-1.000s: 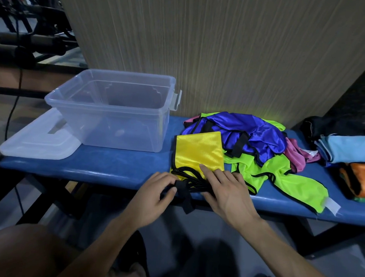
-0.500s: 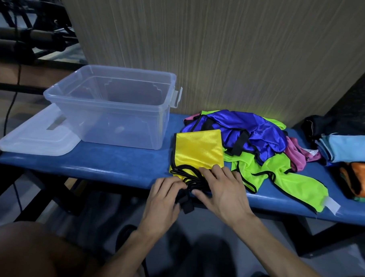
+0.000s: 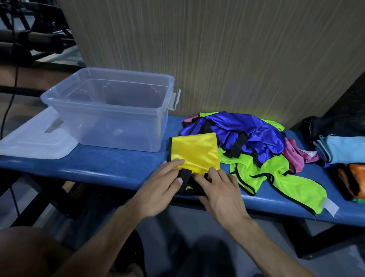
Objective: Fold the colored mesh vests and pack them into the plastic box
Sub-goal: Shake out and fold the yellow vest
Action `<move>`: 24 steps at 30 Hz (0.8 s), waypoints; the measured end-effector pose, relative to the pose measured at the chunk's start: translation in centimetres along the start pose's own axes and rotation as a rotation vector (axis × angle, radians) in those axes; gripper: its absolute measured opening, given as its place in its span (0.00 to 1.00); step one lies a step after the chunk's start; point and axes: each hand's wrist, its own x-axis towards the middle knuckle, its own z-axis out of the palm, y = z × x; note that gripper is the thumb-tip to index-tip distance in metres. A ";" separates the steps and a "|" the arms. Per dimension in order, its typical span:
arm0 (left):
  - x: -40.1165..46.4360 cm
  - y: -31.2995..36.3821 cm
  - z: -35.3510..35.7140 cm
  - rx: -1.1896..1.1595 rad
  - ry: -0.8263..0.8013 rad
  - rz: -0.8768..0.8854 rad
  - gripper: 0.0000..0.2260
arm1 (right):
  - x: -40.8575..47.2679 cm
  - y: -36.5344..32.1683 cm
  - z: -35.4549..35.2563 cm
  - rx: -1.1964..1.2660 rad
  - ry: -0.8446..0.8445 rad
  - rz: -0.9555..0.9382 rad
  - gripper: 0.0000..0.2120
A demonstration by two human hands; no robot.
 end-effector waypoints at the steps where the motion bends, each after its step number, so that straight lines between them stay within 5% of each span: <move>1: 0.3 -0.1 -0.2 -0.045 -0.020 -0.043 0.15 | -0.1 0.0 -0.1 -0.001 -0.001 -0.001 0.34; 7: 0.0 0.1 -0.9 -0.218 0.098 -0.187 0.23 | 0.1 0.1 -0.2 0.038 -0.025 0.056 0.36; 16: 0.9 0.2 0.5 -0.241 0.247 -0.311 0.06 | 0.2 0.6 -0.6 0.092 -0.086 0.034 0.32; 20: 1.4 0.3 0.4 -0.180 0.264 -0.256 0.22 | 0.1 1.3 -0.9 0.107 -0.071 -0.002 0.32; 24: 1.7 -0.6 0.1 -0.224 0.362 -0.171 0.14 | -0.1 2.1 -1.0 0.151 -0.064 -0.012 0.27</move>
